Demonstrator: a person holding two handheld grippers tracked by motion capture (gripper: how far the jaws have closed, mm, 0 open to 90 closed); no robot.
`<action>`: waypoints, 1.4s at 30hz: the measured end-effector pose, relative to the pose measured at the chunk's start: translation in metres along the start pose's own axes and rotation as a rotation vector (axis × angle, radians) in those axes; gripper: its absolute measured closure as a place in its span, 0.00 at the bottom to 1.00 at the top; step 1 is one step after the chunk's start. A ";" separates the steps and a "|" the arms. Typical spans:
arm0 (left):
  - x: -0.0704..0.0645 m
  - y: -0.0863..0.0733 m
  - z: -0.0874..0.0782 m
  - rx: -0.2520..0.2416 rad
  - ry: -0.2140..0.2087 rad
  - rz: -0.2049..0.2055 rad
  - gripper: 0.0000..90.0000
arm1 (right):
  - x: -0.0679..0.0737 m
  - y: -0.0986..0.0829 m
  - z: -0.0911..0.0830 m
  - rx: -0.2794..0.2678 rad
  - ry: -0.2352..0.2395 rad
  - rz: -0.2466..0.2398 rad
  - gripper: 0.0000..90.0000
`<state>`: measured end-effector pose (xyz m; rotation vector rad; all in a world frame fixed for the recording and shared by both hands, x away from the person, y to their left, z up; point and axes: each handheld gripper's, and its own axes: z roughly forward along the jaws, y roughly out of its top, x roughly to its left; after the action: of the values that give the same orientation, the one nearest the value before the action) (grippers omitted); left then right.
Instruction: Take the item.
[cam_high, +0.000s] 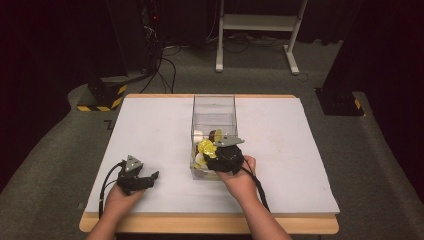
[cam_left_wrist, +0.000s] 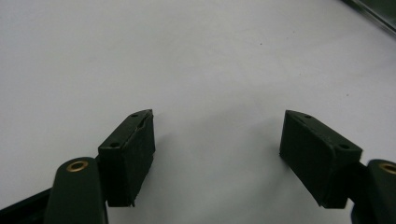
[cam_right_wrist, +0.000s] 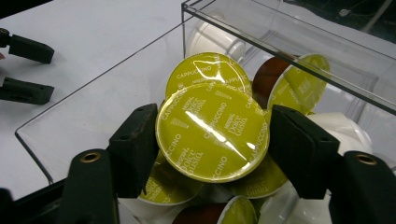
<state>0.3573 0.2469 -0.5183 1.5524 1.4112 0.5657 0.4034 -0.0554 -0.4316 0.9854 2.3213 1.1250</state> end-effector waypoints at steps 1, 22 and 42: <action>0.000 0.000 0.000 -0.003 0.000 -0.003 0.30 | 0.000 0.000 0.000 0.001 0.006 0.001 0.42; 0.000 0.000 0.000 -0.002 -0.001 -0.006 0.30 | -0.005 -0.003 -0.009 -0.042 0.021 0.026 0.43; 0.000 0.000 0.000 0.000 0.002 0.001 0.30 | -0.005 -0.001 -0.017 -0.114 0.024 0.009 0.43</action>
<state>0.3569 0.2471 -0.5183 1.5533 1.4118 0.5679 0.3960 -0.0681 -0.4213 0.9457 2.2454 1.2642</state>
